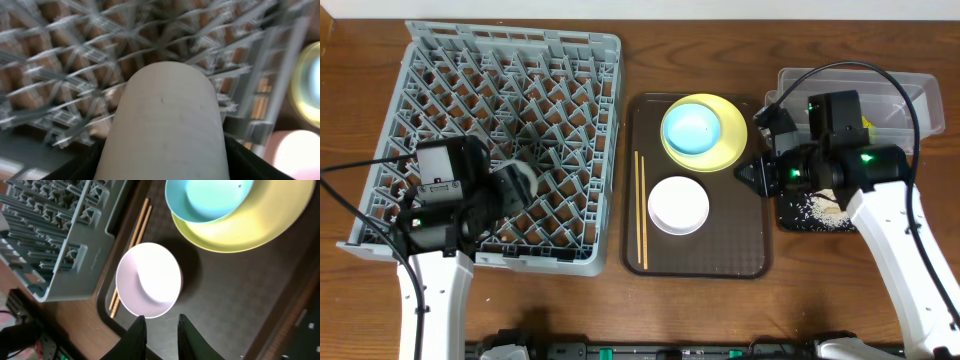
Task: Sort waste into correct bins and load items into the dishwasher
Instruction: 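Place the white cup into the dish rack with the left gripper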
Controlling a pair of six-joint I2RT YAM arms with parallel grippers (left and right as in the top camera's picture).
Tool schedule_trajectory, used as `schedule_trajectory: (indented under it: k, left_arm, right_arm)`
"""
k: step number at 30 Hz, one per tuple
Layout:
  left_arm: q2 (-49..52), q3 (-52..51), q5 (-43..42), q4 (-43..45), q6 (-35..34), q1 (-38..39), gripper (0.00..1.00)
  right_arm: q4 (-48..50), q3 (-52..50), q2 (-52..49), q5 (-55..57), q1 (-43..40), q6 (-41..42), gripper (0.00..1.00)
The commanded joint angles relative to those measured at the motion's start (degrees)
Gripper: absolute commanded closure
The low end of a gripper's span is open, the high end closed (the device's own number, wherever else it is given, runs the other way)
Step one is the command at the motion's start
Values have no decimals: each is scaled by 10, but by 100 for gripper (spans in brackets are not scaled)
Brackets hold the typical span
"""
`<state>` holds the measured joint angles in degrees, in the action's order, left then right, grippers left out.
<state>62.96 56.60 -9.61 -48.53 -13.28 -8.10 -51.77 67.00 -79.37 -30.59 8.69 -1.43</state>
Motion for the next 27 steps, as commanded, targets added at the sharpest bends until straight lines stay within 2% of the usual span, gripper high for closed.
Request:
schedule_trajectory:
  k: [1, 11, 12, 14, 15, 17, 18, 21, 27]
  left_arm:
    - [20, 9, 50, -18, 1, -3, 94]
    - [123, 5, 52, -19, 1, -3, 93]
    - [135, 5, 52, -17, 1, -3, 90]
    - [152, 5, 52, -15, 1, -3, 76]
    - [157, 5, 52, -13, 1, -3, 68]
    - [165, 5, 52, -10, 1, -3, 46]
    - [165, 5, 52, -8, 1, -3, 40]
    - [155, 7, 52, 2, 2, -3, 28]
    - [118, 35, 52, -5, 2, -3, 15]
  right_arm:
    - [-1, 5, 9, 23, 0, -14, 80]
    - [-4, 5, 9, 23, 0, -14, 80]
    - [-4, 5, 9, 23, 0, -14, 80]
    - [-4, 5, 9, 23, 0, -14, 80]
    - [-4, 5, 9, 23, 0, -14, 80]
    - [-4, 5, 9, 23, 0, -14, 80]
    - [-5, 5, 9, 23, 0, -14, 79]
    - [-7, 5, 9, 23, 0, -14, 77]
    - [-8, 5, 11, 47, 0, -14, 66]
